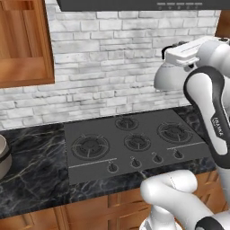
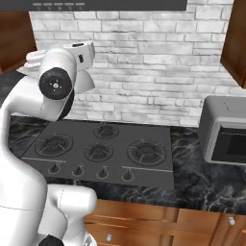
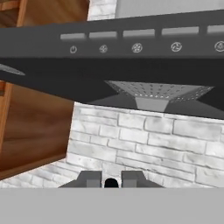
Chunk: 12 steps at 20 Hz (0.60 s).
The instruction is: Pick the kettle from the cabinet and place it on a stove burner. Then pick the pot from the counter and place it on another stove burner. Finally, turn both burners on.
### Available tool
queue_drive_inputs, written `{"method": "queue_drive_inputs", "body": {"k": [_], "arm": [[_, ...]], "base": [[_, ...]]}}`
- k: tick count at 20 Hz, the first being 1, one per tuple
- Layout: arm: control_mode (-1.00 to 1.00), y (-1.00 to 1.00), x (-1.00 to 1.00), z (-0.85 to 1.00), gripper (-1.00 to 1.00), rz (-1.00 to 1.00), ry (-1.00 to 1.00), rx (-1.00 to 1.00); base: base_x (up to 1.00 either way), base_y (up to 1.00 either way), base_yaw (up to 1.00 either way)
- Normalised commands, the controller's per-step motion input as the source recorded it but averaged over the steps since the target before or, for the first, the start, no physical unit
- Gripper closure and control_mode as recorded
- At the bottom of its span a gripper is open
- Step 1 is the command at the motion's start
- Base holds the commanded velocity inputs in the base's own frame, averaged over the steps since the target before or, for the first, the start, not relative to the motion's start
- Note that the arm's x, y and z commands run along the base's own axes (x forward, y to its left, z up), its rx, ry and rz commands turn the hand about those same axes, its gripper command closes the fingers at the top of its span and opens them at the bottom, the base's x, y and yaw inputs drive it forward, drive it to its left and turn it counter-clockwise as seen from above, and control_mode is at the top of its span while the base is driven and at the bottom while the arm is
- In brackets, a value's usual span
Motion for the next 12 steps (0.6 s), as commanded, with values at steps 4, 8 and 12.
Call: {"method": "queue_drive_inputs", "body": {"k": [4, 8, 12], "arm": [[-1.00, -0.06, 0.00, -0.01, 1.00, 0.17, -0.07, 0.03], [-1.00, -0.01, 0.00, -0.10, 1.00, 0.08, -0.03, 0.00], [-1.00, 0.00, 0.07, -0.20, 1.00, 0.03, -0.03, 0.00]], "base": [[0.00, 0.00, 0.00], [0.00, 0.00, 0.00], [0.00, 0.00, 0.00]]}}
